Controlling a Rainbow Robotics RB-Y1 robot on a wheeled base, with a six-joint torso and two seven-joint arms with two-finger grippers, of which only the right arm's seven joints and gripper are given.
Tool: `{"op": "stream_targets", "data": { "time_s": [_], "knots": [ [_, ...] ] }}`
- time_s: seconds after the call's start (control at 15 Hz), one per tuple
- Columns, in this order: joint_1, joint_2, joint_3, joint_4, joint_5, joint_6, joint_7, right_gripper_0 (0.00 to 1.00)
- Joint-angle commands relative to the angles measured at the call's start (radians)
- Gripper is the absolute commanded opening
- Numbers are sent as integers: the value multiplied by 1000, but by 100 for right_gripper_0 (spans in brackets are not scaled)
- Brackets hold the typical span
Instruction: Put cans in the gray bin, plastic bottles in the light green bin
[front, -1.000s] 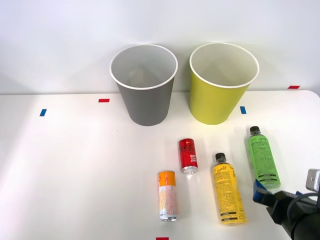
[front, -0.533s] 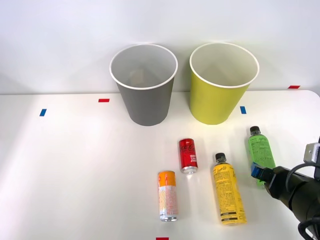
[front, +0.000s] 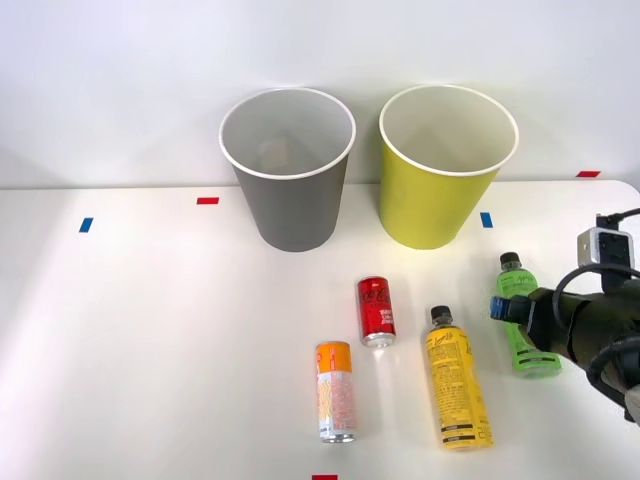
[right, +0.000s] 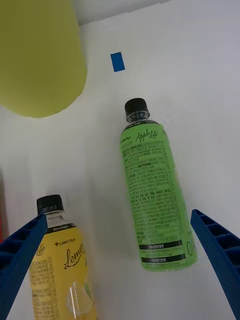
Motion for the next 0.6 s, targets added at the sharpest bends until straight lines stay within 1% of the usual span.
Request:
{"op": "stream_targets", "data": {
  "time_s": [0.07, 0.33, 0.6],
  "knots": [
    [-106, 11, -2, 114, -42, 62, 98, 100],
    [-212, 59, -5, 265, -56, 62, 97, 100],
    [-265, 85, -10, 355, -51, 63, 103, 100]
  ]
}}
